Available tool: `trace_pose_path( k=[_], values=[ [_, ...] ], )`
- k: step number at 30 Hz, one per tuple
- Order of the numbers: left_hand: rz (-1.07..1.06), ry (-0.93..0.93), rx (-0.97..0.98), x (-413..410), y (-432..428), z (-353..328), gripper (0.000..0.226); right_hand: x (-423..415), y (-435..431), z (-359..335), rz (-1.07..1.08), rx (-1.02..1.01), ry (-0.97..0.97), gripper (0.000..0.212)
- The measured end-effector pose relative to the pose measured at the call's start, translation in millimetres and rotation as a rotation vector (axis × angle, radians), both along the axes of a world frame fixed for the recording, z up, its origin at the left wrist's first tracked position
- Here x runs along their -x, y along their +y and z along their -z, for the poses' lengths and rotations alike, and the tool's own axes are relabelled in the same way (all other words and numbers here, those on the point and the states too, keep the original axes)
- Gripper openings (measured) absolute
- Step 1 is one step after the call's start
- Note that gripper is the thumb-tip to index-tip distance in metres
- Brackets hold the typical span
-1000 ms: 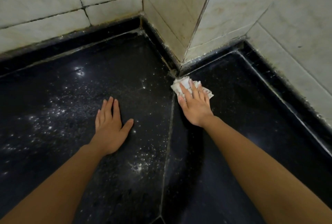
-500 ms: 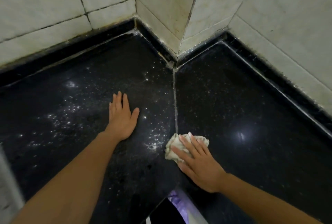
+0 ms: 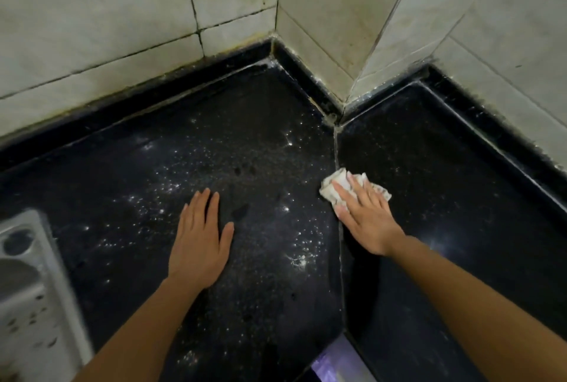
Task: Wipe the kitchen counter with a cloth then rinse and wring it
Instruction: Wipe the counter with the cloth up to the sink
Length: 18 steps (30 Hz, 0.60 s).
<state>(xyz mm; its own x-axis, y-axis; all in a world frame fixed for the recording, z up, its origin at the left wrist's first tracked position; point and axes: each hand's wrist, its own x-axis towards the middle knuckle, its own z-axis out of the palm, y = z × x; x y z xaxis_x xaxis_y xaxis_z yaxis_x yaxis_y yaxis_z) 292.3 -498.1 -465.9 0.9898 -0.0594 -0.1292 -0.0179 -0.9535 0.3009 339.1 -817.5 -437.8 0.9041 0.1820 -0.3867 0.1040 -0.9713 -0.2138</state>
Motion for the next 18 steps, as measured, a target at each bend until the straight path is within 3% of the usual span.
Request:
trace_pose_path(
  k=[5, 10, 18],
  values=[
    [-0.010, -0.049, 0.062, 0, 2, 2, 0.072, -68, 25, -1, 0.120, -0.011, 0.046, 0.053],
    [-0.006, -0.063, 0.058, -1, 2, 4, 0.070, -81, 44, 3, 0.222, -0.041, 0.028, 0.054],
    [0.011, -0.060, 0.038, 0, 3, 1, 0.072, -2, 59, 1, -0.079, -0.017, 0.041, 0.053]
  ],
)
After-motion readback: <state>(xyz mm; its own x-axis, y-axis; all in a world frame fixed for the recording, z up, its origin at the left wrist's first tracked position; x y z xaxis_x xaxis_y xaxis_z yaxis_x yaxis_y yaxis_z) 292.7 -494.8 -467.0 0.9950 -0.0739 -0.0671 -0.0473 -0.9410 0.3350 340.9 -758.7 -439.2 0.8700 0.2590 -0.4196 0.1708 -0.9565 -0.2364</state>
